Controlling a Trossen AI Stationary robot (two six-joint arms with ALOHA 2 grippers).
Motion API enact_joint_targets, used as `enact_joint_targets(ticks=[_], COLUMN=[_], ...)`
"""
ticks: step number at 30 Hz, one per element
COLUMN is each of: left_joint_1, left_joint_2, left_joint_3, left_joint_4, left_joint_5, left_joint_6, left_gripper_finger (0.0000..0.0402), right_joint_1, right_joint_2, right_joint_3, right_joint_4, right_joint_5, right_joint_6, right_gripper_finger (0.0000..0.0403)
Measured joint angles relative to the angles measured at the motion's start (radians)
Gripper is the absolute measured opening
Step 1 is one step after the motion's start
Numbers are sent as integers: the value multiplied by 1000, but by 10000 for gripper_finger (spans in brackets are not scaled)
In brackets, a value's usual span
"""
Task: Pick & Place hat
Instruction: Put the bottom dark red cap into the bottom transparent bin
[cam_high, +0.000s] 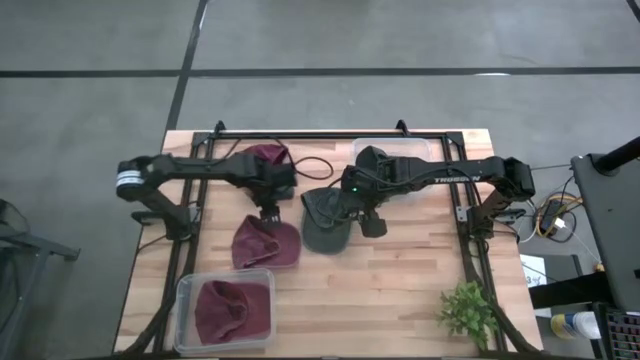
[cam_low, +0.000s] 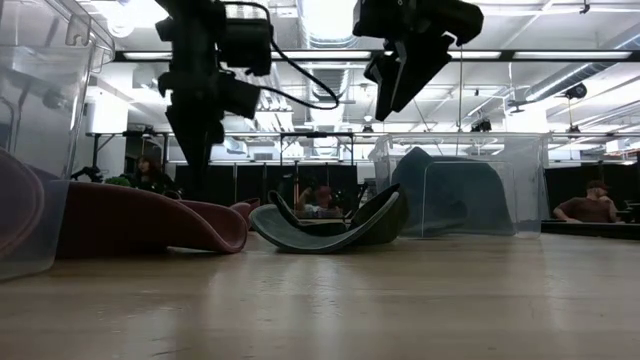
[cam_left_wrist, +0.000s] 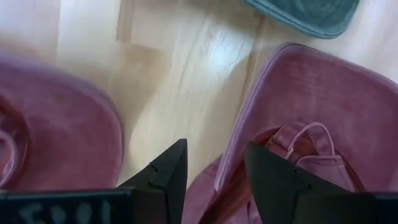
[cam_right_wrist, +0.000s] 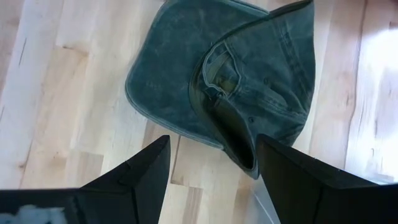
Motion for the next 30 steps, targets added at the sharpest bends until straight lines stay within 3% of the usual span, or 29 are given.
enact_joint_targets(ticks=[30], left_joint_1=[0], left_joint_2=[181], left_joint_3=[-9], left_joint_4=[45], left_joint_5=[130], left_joint_6=[11], left_gripper_finger=[139], right_joint_1=[0], right_joint_2=[-1], right_joint_3=[0], right_joint_4=[10], right_joint_5=[0], right_joint_6=[-4], right_gripper_finger=[228])
